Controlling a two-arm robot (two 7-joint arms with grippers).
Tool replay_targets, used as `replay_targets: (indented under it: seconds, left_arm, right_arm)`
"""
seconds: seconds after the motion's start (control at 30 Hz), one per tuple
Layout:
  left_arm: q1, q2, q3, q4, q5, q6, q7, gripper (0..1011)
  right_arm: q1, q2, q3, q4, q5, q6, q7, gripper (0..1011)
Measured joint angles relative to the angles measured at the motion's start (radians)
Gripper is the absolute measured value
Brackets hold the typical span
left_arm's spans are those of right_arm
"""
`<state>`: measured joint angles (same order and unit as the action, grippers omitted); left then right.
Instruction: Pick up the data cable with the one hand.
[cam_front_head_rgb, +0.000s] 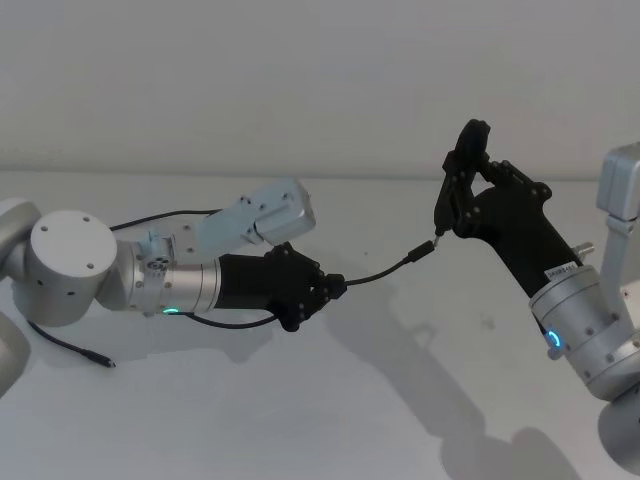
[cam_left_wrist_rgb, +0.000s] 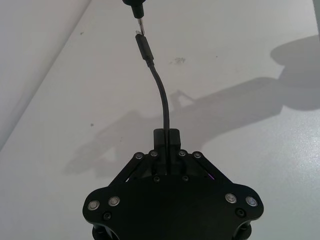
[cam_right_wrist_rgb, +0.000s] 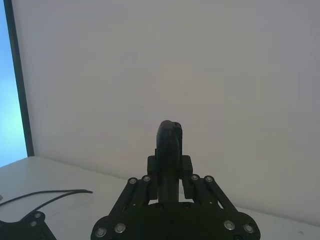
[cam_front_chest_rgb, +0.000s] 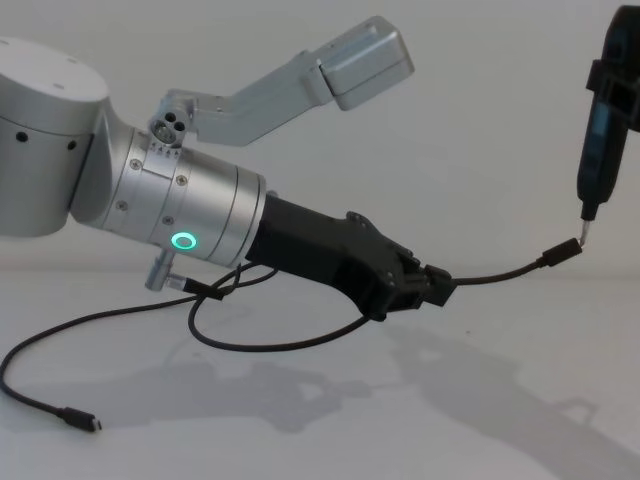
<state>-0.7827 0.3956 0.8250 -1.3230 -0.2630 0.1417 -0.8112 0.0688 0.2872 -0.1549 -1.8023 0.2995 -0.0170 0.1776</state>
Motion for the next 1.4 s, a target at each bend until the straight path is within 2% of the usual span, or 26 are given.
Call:
replay_targets:
  seconds: [0.57, 1.4]
  left_arm:
    - [0.000, 0.000, 0.000, 0.000, 0.000, 0.000, 0.000, 42]
    - [0.000, 0.000, 0.000, 0.000, 0.000, 0.000, 0.000, 42]
  right_arm:
    - [0.002, -0.001, 0.009, 0.010, -0.014, -0.013, 0.023, 275]
    - [0.010, -0.024, 0.024, 0.037, -0.021, -0.024, 0.043, 275]
